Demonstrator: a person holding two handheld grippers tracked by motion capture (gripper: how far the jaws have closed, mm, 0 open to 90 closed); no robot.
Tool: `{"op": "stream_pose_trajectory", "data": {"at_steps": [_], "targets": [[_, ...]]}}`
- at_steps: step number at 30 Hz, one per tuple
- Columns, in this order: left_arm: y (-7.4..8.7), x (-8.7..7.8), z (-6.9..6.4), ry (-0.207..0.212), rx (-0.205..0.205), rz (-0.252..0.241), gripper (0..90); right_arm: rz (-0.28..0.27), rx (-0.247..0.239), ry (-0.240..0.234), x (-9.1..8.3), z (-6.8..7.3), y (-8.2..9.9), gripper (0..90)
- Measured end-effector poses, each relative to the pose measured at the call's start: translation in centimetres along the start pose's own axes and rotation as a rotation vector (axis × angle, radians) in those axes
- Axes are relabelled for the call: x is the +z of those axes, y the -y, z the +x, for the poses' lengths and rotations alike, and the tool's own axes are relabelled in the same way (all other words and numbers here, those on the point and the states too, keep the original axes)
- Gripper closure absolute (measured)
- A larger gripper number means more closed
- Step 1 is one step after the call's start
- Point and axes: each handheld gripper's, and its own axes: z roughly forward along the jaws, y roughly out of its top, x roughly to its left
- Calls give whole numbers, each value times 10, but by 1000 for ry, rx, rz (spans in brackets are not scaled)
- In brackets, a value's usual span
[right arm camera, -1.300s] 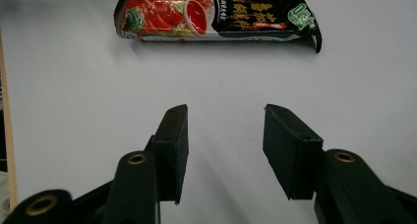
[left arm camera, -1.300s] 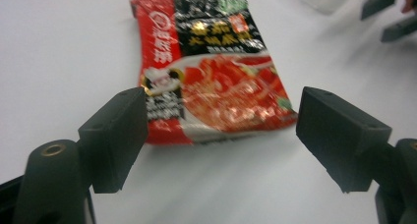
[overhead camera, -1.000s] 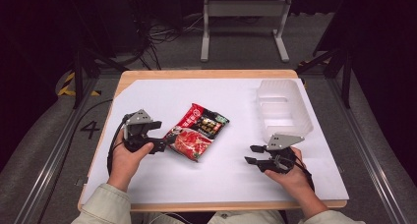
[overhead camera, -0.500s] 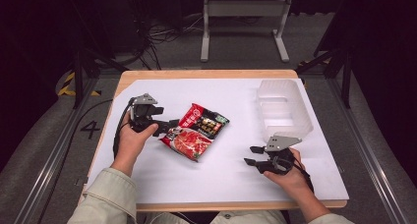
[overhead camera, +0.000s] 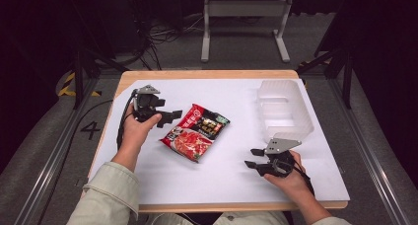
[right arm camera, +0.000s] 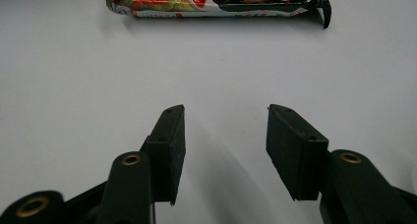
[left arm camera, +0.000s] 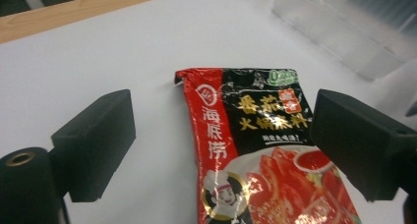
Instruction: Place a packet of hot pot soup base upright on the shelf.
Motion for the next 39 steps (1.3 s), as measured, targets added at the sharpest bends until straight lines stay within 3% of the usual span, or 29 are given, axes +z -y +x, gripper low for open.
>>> {"op": "stream_pose_trajectory", "data": {"at_steps": [2,4,7,8,10,14,19,22,23,27,32,35,39], "targets": [[-3,4,-1,-73,17,20,43,3,1,-4,1,0,2,494],[-6,7,0,-63,27,26,44,10,-2,-7,2,1,2,494],[-8,11,0,-52,11,20,30,13,-10,-7,3,3,1,494],[-11,17,2,-93,-36,35,51,14,-13,-6,3,3,1,494],[-13,22,4,-90,-64,39,93,15,-16,-6,3,4,2,493],[-16,29,7,-103,-42,42,194,12,-13,-2,0,4,4,491],[-20,35,11,-83,-48,27,229,7,-6,5,-3,4,6,486],[-24,40,13,-85,-25,30,254,4,-5,3,-5,4,7,479],[-25,42,14,-75,-18,37,311,3,-6,1,-5,5,7,477],[-29,55,17,-76,-4,65,327,-1,-14,-12,-7,8,5,465],[-32,68,20,-46,-28,76,318,2,-46,-26,-8,13,2,461],[-31,79,22,11,-51,83,328,-6,-46,-31,-9,13,1,459],[-27,94,21,37,-58,93,381,-13,-46,-33,-11,12,2,458]]}}
